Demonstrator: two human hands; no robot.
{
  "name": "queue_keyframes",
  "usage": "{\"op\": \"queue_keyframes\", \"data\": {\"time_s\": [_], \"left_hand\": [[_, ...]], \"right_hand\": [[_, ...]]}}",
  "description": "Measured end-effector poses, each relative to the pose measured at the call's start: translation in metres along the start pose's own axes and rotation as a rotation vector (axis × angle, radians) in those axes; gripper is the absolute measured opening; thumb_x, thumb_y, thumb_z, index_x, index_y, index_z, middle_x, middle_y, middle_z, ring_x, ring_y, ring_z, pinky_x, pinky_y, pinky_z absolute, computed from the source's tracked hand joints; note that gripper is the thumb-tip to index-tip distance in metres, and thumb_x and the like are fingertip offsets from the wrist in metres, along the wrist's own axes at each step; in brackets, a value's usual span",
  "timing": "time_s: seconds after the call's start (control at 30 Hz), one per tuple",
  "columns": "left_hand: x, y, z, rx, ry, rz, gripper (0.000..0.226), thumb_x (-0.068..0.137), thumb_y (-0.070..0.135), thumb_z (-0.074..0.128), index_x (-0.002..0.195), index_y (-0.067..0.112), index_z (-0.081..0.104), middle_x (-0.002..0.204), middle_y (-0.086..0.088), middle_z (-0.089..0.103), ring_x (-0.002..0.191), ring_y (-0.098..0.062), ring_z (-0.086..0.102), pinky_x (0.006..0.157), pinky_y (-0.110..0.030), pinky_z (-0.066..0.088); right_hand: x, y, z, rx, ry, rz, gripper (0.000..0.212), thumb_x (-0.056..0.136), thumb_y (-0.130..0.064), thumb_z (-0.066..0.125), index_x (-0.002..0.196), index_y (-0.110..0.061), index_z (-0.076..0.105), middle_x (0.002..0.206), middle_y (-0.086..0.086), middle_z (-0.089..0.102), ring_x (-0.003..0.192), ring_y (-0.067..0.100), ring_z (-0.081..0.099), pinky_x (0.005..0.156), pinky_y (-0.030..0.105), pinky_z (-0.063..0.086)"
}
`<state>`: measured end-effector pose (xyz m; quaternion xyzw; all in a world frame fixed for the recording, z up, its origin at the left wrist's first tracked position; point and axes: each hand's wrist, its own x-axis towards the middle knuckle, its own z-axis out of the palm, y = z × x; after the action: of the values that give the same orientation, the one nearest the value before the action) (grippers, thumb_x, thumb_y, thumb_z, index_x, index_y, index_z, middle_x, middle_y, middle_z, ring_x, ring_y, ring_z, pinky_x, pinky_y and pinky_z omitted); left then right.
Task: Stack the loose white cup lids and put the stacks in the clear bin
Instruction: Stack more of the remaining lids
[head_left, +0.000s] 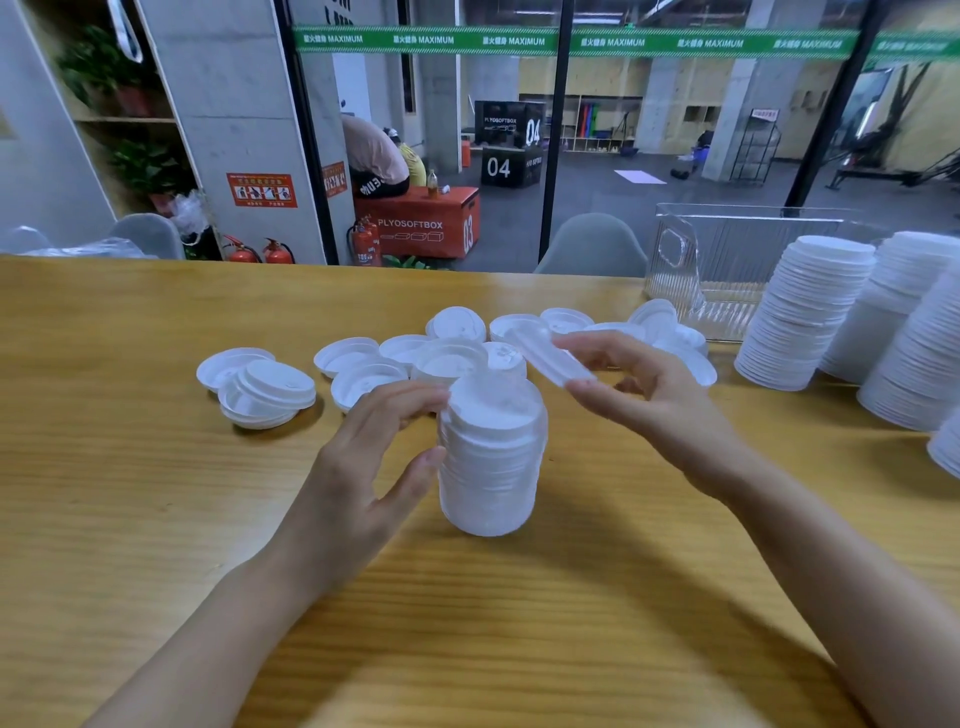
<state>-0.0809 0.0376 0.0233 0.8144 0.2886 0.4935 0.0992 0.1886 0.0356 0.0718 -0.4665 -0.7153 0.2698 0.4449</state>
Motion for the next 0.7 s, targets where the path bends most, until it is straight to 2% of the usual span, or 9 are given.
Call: {"op": "queue_keyframes", "data": {"time_s": [0.1,0.2,0.3,0.43,0.7], "left_hand": [[0.000,0.002,-0.001,-0.013,0.010,-0.019,0.042,0.093,0.026,0.053,0.135,0.024,0.046,0.130,0.015,0.053,0.119,-0.012,0.054,0.096,-0.018,0.040],[-0.001,0.001,-0.001,-0.007,0.015,-0.026,0.044,0.093,0.027,0.053,0.136,0.026,0.044,0.132,0.016,0.052,0.120,-0.014,0.054,0.096,-0.021,0.041],[-0.001,0.001,-0.001,-0.006,0.010,-0.019,0.043,0.093,0.027,0.054,0.136,0.025,0.045,0.134,0.014,0.052,0.120,-0.014,0.054,0.096,-0.021,0.041],[0.000,0.001,0.000,-0.012,0.003,-0.008,0.041,0.093,0.024,0.054,0.134,0.022,0.049,0.134,0.013,0.052,0.122,-0.015,0.053,0.097,-0.016,0.039],[-0.001,-0.001,0.000,0.006,-0.006,-0.016,0.036,0.094,0.024,0.054,0.130,0.022,0.052,0.131,0.011,0.055,0.122,-0.016,0.054,0.098,-0.016,0.038]], "right_hand": [[0.002,-0.017,0.012,-0.075,-0.082,-0.074,0.043,0.072,-0.059,0.064,0.113,-0.046,0.065,0.118,-0.027,0.063,0.118,0.001,0.051,0.091,0.016,0.035],[0.002,-0.021,0.018,-0.121,-0.121,-0.115,0.042,0.073,-0.052,0.072,0.114,-0.043,0.066,0.122,-0.030,0.060,0.123,0.001,0.047,0.090,0.004,0.029],[0.002,-0.018,0.020,-0.134,-0.135,-0.123,0.042,0.073,-0.046,0.075,0.114,-0.043,0.068,0.124,-0.029,0.059,0.126,0.002,0.045,0.092,0.004,0.029],[0.001,-0.017,0.022,-0.167,-0.166,-0.135,0.043,0.073,-0.044,0.076,0.115,-0.044,0.067,0.127,-0.026,0.057,0.129,0.007,0.040,0.102,0.009,0.027],[0.000,-0.016,0.024,-0.184,-0.160,-0.119,0.043,0.073,-0.047,0.074,0.116,-0.045,0.067,0.126,-0.028,0.055,0.129,0.004,0.039,0.099,0.004,0.024]]}}
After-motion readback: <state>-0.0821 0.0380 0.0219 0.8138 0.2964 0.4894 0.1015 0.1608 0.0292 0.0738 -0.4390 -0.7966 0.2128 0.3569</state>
